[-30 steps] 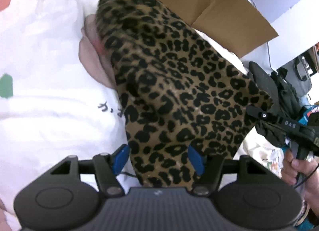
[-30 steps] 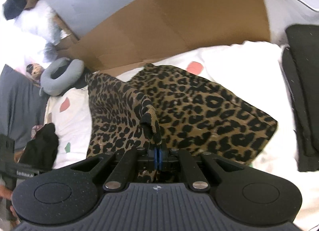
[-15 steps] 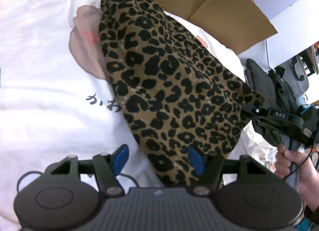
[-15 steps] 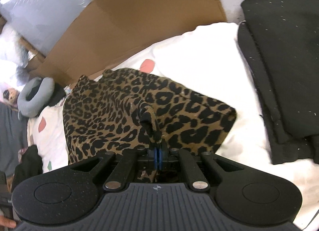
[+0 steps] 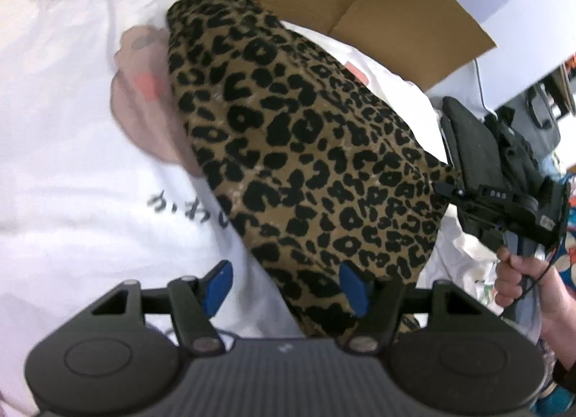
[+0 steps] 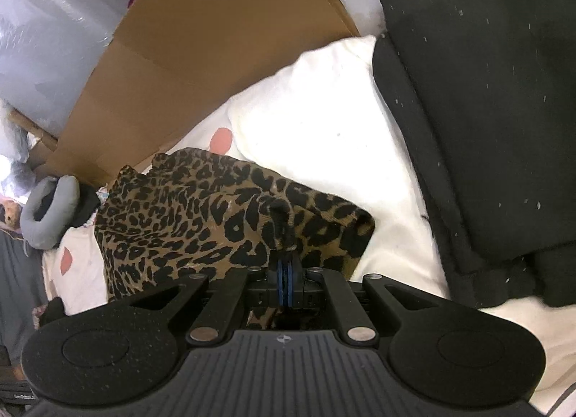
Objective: Fold clothes
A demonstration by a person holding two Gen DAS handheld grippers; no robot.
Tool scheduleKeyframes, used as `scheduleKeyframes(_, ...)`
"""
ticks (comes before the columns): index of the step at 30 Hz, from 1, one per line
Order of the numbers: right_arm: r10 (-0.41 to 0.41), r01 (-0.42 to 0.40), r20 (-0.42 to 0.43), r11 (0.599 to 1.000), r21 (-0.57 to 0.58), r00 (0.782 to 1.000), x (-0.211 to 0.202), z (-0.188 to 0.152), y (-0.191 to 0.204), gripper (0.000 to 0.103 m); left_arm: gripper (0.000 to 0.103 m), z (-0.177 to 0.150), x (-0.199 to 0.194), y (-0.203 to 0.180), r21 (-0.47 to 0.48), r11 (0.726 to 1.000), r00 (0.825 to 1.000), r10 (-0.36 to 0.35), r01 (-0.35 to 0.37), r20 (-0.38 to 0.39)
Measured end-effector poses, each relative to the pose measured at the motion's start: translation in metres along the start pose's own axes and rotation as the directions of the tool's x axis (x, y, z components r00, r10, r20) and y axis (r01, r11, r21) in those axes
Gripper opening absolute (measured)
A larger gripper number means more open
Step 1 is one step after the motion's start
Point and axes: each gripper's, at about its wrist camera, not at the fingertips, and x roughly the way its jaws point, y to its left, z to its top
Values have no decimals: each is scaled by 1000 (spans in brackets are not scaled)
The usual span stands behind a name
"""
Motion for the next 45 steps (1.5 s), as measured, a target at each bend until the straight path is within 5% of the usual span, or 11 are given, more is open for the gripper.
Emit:
scheduleKeyframes(7, 3, -9, 66, 996, 93, 998, -5, 2, -12, 18, 68, 44, -13, -23, 84, 996, 999, 23, -25, 28)
scheduleKeyframes(10, -1, -9, 87, 994, 112, 996, -6, 2, -17, 16, 68, 72, 7, -51, 124, 991, 998, 41, -45, 41)
scheduleKeyframes(12, 3, -13, 94, 994, 113, 996, -6, 2, -19, 4, 68, 89, 17, -68, 152, 987, 998, 44, -49, 39)
scheduleKeyframes(22, 1, -13, 140, 996, 86, 990, -14, 2, -17, 3, 63, 171, 57, -110, 211, 968, 990, 118, -133, 82)
scheduleKeyframes(34, 5, -12, 120, 998, 59, 993, -14, -3, -25, 3, 55, 249, 110, -136, 139, 969, 975, 187, -203, 120)
scheduleKeyframes(45, 15, -22, 105, 998, 60, 994, -13, -3, -33, 2, 52, 261, 164, -142, 17, 970, 970, 243, -243, 5)
